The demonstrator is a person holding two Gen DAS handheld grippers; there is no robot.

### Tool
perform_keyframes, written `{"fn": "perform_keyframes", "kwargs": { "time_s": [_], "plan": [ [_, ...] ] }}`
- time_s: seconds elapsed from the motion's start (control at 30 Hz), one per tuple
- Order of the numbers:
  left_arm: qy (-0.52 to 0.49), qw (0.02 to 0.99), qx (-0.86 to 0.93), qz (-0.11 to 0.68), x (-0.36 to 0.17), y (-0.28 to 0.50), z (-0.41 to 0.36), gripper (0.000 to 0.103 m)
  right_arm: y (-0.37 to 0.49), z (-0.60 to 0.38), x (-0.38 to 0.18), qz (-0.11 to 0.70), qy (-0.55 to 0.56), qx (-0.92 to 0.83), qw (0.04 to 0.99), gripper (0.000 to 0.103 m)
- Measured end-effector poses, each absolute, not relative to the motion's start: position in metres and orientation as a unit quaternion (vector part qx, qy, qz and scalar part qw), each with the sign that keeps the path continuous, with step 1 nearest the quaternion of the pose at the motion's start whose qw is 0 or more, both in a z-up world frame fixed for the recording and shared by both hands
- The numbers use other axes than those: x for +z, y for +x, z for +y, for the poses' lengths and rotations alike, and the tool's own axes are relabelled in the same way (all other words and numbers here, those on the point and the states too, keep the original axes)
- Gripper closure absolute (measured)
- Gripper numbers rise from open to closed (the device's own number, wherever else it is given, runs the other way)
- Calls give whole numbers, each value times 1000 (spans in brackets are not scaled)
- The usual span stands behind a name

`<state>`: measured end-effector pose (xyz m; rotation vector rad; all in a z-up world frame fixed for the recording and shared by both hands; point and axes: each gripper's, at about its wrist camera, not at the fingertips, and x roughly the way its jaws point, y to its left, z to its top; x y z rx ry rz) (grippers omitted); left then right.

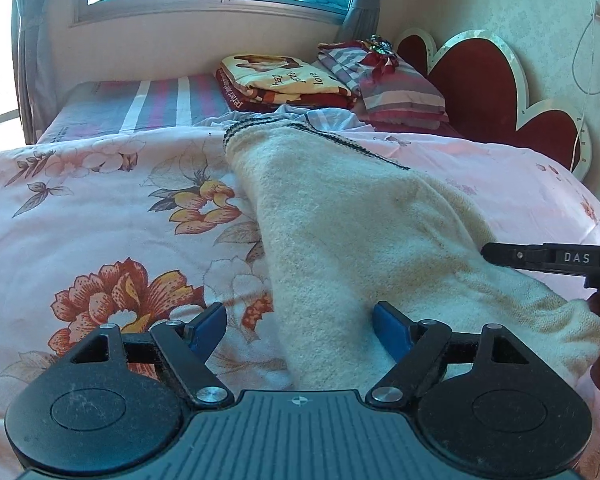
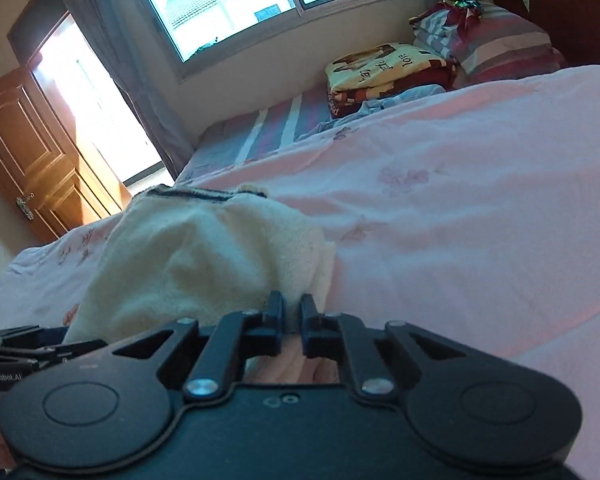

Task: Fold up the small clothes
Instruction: 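Grasp the opposite side edge of the sweater with the right tool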

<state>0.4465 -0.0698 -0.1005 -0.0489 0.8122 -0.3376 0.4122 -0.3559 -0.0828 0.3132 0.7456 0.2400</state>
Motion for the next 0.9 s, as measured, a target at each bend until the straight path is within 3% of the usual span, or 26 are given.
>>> {"fn": "perform_keyframes", "kwargs": {
  "time_s": [0.07,0.23,0.33,0.43,0.53,0.57,0.7,0.77,0.83,0.9],
  "plan": [
    [-28,909,-157,385,-92,440,-66,23,399,-362,-67,343,173,112,916,72],
    [-30,916,-181,357,-80,410,-64,23,339,-366,-42,331,192,126,915,58],
    [-19,918,-176,356,-84,398,-66,23,316,-366,-52,361,252,129,889,55],
    [-33,915,-167,366,-89,394,-62,23,309,-364,-64,374,297,127,869,56],
    [-27,916,-166,365,-90,392,-61,23,309,-363,-76,374,296,115,871,84],
    [-25,916,-167,363,-90,390,-60,23,309,-365,-81,375,298,114,871,86],
    [-15,919,-165,359,-95,385,-58,22,302,-372,-103,371,320,121,863,88],
    [-7,924,-152,351,-97,383,-58,16,303,-374,-112,365,317,126,866,89],
    [-21,926,-144,349,-94,380,-54,17,302,-374,-112,362,307,128,871,83],
    [-30,932,-140,332,-83,369,-49,36,300,-374,-102,361,300,125,874,82]
  ]
}}
